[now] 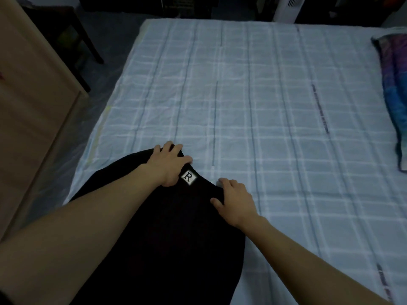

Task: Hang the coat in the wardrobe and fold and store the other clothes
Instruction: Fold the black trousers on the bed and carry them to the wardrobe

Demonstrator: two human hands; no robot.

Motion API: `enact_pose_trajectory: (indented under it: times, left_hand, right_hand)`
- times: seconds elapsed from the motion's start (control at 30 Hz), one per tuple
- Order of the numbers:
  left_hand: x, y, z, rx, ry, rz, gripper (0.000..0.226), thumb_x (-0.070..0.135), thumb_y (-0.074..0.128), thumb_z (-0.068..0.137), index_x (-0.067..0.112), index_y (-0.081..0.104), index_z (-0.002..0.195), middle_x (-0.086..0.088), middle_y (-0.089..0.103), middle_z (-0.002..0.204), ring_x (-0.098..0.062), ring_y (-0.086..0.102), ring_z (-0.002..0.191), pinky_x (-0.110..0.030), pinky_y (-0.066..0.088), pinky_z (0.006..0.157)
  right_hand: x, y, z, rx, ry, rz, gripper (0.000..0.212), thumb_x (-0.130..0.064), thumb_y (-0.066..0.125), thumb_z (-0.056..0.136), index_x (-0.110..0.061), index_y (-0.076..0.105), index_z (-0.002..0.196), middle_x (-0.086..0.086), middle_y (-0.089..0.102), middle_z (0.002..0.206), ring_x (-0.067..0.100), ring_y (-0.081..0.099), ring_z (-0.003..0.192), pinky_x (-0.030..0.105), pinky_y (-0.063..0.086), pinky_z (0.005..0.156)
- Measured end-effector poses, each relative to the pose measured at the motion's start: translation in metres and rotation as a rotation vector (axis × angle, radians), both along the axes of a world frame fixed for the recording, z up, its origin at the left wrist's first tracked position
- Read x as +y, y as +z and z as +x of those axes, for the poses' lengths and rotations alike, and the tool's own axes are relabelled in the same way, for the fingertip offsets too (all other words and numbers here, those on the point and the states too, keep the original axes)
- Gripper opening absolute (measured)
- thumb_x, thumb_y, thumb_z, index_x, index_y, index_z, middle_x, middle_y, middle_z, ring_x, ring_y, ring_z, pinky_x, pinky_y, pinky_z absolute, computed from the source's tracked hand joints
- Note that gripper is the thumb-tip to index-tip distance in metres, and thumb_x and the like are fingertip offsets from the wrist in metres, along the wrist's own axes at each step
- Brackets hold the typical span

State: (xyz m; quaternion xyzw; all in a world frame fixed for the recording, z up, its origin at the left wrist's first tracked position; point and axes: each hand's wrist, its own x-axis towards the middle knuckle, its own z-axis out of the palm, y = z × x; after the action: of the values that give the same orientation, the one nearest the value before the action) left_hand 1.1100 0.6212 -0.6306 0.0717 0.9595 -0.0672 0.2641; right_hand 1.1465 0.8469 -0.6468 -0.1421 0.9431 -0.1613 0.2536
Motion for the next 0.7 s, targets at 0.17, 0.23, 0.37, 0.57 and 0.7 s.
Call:
enact_pose_trajectory:
  times: [0.17,0.23,0.37,0.57,0.7]
  left_hand:
    - [-0.004,-0.006,-0.017,-0.06,0.132,-0.037,0.096,0.041,0.076,0.072,0.028,0.019,0.148,-0.011,0.025,0.153,-0.036,0.031,0.135,-0.051,0.027,0.108]
    - [-0.003,-0.001,-0.018,-0.01,0.155,-0.035,0.083,0.044,0.079,0.068,0.023,0.036,0.135,-0.007,0.049,0.129,-0.029,0.046,0.118,-0.045,0.032,0.099]
    - [0.004,0.017,0.005,0.163,0.079,0.017,0.037,0.037,0.069,0.083,0.023,0.052,0.112,0.0,0.058,0.111,-0.022,0.052,0.105,-0.04,0.033,0.093]
    - [0.003,0.092,0.057,0.372,0.058,0.237,0.026,0.028,0.066,0.089,0.022,0.054,0.111,0.002,0.053,0.108,-0.022,0.049,0.105,-0.035,0.036,0.091]
    - [0.011,0.148,0.088,0.272,0.134,0.316,0.04,0.017,0.068,0.089,0.018,0.054,0.126,-0.005,0.05,0.12,-0.027,0.045,0.115,-0.035,0.038,0.096]
  right_hand:
    - [-0.009,0.001,-0.006,-0.035,-0.039,0.058,0.056,-0.047,0.069,0.085,-0.016,0.045,0.125,0.007,0.05,0.124,0.028,0.054,0.108,0.04,0.05,0.088]
    - [-0.008,0.006,-0.007,-0.05,-0.038,0.056,0.048,-0.045,0.071,0.085,-0.015,0.05,0.116,0.006,0.056,0.114,0.024,0.058,0.099,0.034,0.048,0.077]
    - [0.003,0.031,-0.002,-0.037,-0.042,0.03,0.029,-0.034,0.065,0.092,-0.012,0.058,0.108,0.006,0.062,0.105,0.02,0.055,0.082,0.03,0.042,0.066]
    - [0.028,0.095,0.023,0.039,-0.013,-0.042,0.017,-0.026,0.056,0.097,-0.011,0.057,0.106,0.006,0.062,0.103,0.019,0.054,0.081,0.03,0.044,0.068]
    - [0.042,0.155,0.056,0.112,-0.026,-0.098,0.015,-0.025,0.054,0.098,-0.012,0.057,0.105,0.003,0.061,0.101,0.021,0.059,0.086,0.033,0.049,0.069]
